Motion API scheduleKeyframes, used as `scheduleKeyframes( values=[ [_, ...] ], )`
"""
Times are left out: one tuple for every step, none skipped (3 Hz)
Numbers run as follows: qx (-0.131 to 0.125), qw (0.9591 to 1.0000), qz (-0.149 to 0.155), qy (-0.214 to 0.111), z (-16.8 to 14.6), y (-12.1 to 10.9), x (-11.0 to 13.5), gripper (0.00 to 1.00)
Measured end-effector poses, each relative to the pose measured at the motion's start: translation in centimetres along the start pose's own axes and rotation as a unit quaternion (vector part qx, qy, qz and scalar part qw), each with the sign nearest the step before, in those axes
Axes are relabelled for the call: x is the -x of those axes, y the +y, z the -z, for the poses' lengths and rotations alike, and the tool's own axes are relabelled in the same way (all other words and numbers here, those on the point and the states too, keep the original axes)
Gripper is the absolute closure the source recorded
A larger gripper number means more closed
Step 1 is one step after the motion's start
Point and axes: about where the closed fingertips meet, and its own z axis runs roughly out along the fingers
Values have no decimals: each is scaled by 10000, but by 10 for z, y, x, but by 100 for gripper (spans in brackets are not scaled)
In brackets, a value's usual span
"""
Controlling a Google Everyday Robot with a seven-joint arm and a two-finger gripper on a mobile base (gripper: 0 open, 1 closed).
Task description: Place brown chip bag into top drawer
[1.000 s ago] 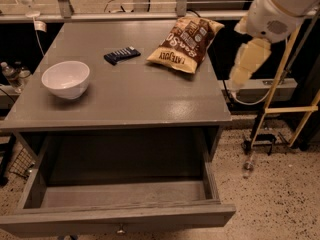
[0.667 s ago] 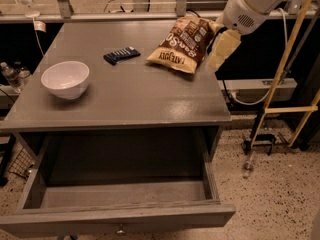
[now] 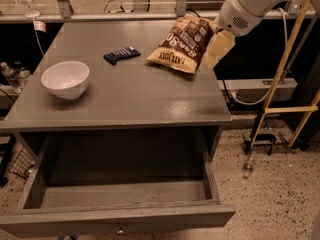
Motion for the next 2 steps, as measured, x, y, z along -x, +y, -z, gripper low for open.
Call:
scheduleKeyframes(
  values=[
    [-348, 9974, -629, 5, -61, -36, 17, 0],
    [-587, 9923, -1092, -51, -95, -61, 26, 0]
  ],
)
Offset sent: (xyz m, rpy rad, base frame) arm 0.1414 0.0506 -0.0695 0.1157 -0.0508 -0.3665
